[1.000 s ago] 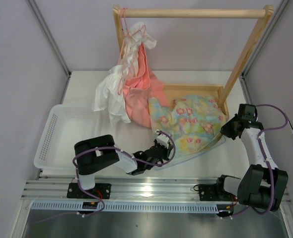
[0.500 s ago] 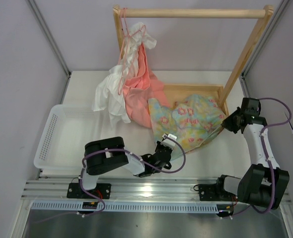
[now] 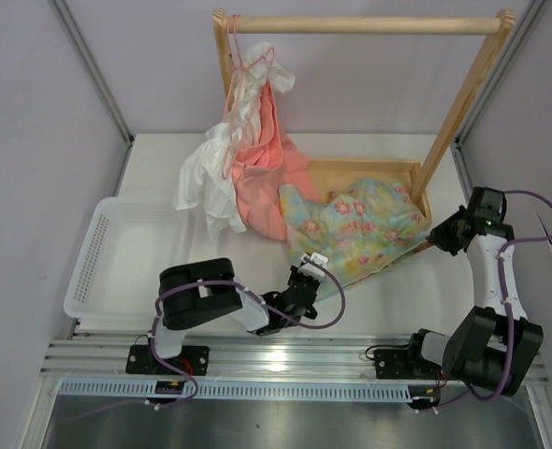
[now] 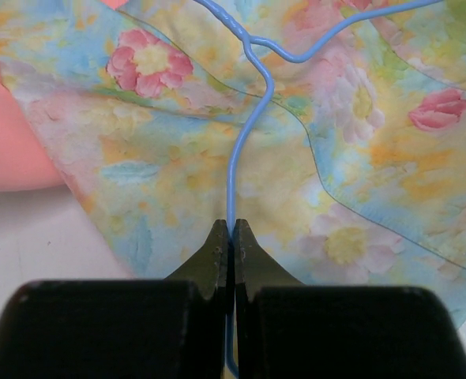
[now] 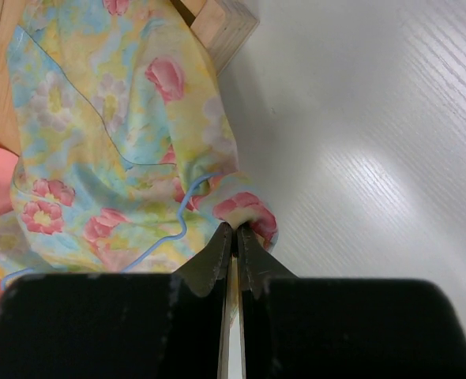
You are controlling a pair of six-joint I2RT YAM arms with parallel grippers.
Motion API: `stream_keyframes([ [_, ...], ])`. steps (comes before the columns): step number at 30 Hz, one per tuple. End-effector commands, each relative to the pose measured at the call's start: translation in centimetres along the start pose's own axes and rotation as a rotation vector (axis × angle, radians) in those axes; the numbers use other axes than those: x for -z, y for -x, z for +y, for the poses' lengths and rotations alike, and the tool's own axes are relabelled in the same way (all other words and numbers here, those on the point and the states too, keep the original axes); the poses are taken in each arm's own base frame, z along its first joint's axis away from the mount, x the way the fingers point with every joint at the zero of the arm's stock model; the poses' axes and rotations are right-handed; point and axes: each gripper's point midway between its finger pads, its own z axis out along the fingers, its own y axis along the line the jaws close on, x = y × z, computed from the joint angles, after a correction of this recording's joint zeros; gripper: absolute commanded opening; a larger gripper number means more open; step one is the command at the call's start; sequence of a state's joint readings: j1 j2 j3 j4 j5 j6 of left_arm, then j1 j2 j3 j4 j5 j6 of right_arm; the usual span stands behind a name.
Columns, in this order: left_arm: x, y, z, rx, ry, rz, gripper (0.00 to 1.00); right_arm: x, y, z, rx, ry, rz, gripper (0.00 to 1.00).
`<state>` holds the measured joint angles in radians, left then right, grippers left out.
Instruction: Place the skirt on the hanger
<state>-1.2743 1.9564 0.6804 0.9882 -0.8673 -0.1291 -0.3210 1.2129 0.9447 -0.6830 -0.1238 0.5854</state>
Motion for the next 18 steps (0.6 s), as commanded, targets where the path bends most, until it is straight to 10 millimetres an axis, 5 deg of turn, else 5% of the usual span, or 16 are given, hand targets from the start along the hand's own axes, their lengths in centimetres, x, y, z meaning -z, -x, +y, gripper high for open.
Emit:
stream_keyframes([
  [1, -0.8, 3.0, 1.1, 0.043, 0.030, -0.091, 0.00, 0.1, 0.9, -0.5, 0.024, -0.001, -0.039, 0.03],
  [7, -1.4, 5.8, 0.8, 0.070, -0.068, -0.196, 0.00, -0.5, 0.9, -1.7, -0.004, -0.021, -0.028, 0.04],
  [16, 0.7, 4.7, 1.1, 0.135, -0.172, -0.269, 0.00, -1.5, -0.6, -1.8, -0.028, 0.020, 0.000, 0.14],
  [18, 0.7, 4.9, 0.7, 0.148, -0.192, -0.279, 0.00, -2.0, -1.7, -2.7, -0.039, 0.001, 0.013, 0.25],
])
